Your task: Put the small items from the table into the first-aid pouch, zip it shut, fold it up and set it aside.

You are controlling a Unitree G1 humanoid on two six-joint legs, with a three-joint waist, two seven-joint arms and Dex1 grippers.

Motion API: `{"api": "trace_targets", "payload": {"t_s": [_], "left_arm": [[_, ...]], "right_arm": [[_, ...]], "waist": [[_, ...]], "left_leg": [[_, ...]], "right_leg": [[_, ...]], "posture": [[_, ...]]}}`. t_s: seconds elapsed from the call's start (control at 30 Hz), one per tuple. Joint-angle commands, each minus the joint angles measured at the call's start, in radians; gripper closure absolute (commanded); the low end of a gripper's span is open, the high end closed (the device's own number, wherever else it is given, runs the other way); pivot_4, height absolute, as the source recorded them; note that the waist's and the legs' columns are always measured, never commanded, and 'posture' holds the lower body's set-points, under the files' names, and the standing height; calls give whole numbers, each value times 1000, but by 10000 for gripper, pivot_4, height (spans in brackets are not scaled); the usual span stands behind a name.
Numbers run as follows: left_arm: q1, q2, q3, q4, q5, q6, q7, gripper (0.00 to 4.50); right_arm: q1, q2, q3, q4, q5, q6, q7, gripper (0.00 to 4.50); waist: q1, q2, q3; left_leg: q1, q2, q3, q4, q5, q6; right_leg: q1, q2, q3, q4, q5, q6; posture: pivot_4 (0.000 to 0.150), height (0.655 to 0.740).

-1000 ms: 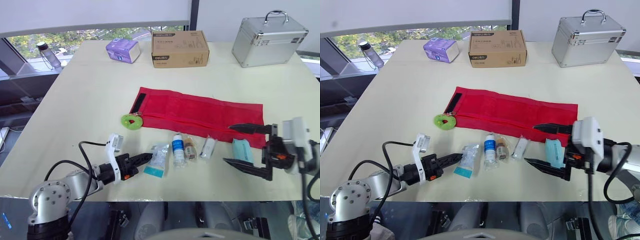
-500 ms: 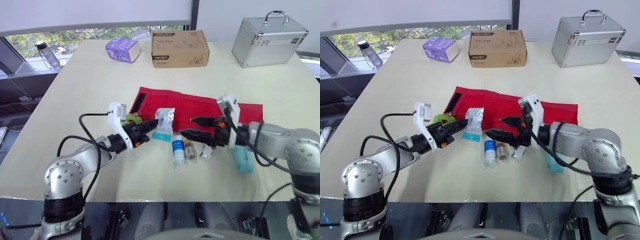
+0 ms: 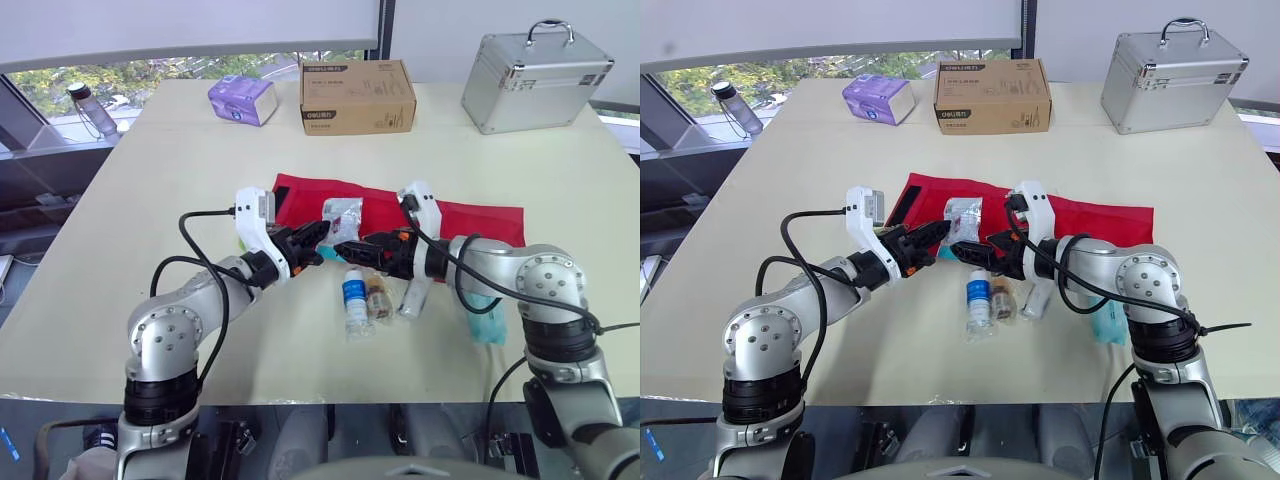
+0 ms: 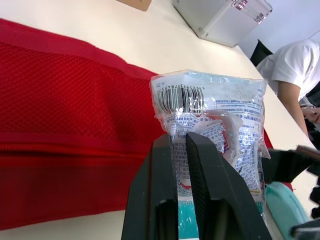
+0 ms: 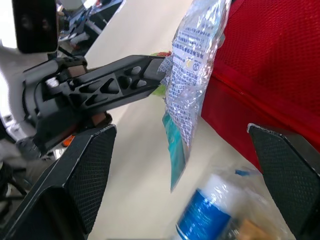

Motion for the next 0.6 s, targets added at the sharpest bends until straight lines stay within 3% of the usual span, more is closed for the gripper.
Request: {"api": "trace_targets", "payload": {"t_s": [0.03, 0.1, 0.27, 0.6], "left_arm": [[-13, -9, -9, -39, 3, -21, -5, 45000], [-8, -13, -14, -45, 5, -23, -5, 45000], [3, -16, -23, -61, 4, -27, -12, 45000], [46, 17, 11, -69, -31, -34, -60, 45000]], "right_arm": [[-21, 25, -38, -14, 16, -12, -30, 13952], [-22, 42, -47, -8, 17, -19, -46, 24592], [-26, 73, -71, 4, 28, -23, -74, 44244], [-17, 41, -94, 3, 64, 0, -70, 44244]], "waist": [[0, 0, 0], [0, 0, 0], [-1, 0, 0], [-3, 0, 0]], "left_leg": [[0, 0, 0, 0, 0, 0], [0, 0, 0, 0, 0, 0], [0, 0, 0, 0, 0, 0], [0, 0, -1, 0, 0, 0]], "right_leg": [[0, 0, 0, 0, 0, 0], [0, 0, 0, 0, 0, 0], [0, 0, 0, 0, 0, 0], [0, 0, -1, 0, 0, 0]], "posture": [[1500, 7400], [1500, 7400], [1500, 7400], [1500, 7400]]}}
